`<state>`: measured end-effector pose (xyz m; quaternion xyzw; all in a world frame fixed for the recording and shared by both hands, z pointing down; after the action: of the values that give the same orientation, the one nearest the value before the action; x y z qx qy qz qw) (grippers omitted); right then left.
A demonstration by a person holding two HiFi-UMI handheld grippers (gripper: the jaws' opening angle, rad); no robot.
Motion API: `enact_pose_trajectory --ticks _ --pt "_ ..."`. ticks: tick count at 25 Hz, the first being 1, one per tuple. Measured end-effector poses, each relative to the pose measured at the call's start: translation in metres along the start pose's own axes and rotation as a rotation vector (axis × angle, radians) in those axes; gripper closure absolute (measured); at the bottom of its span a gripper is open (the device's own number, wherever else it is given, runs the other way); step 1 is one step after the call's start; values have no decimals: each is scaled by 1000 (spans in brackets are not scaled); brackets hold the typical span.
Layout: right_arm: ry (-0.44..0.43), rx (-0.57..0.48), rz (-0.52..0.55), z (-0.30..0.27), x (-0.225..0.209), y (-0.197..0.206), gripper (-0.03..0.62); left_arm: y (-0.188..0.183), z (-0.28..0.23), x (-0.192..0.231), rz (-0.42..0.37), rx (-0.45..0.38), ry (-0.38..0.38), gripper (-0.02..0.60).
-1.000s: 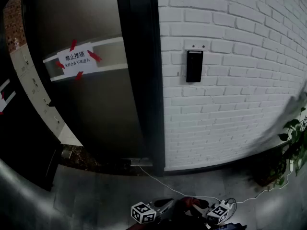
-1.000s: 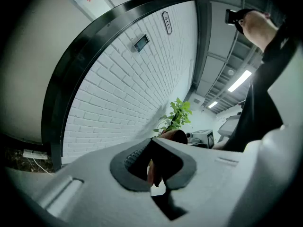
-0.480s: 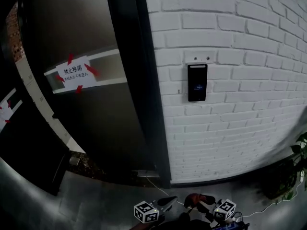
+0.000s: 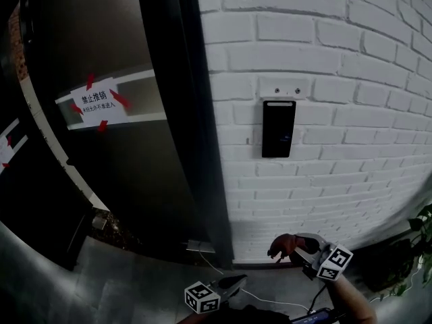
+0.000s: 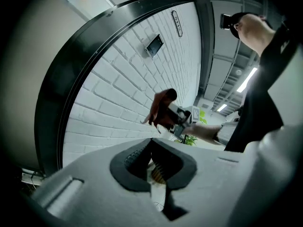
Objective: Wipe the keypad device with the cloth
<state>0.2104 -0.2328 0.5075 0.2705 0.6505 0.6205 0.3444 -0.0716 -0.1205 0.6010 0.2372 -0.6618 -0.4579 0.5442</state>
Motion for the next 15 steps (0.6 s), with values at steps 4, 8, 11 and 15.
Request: enact_pose_trajectory --ticks 4,8,11,15 --pt "4 -69 190 -36 -19 -85 508 -6 0 10 8 4 7 577" --pt "128 -208 229 -73 -24 -164 508 -18 6 20 6 7 12 577" --pt "298 -246 246 -91 -38 -194 508 -27 12 26 -4 2 16 577" --pt "434 -320 262 -104 -39 -217 508 -31 23 30 -2 -2 6 577"
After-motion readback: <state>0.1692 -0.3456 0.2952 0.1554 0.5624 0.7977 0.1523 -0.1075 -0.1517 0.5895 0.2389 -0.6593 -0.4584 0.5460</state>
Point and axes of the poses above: the fingertips, and each gripper's own axes: z backward along the fingers, x to its left, y out of its underside, the point moved 10 cm from there along z, backward along the fingers, and after that the axes turned 14 degrees about y, right-handed, at the moved point
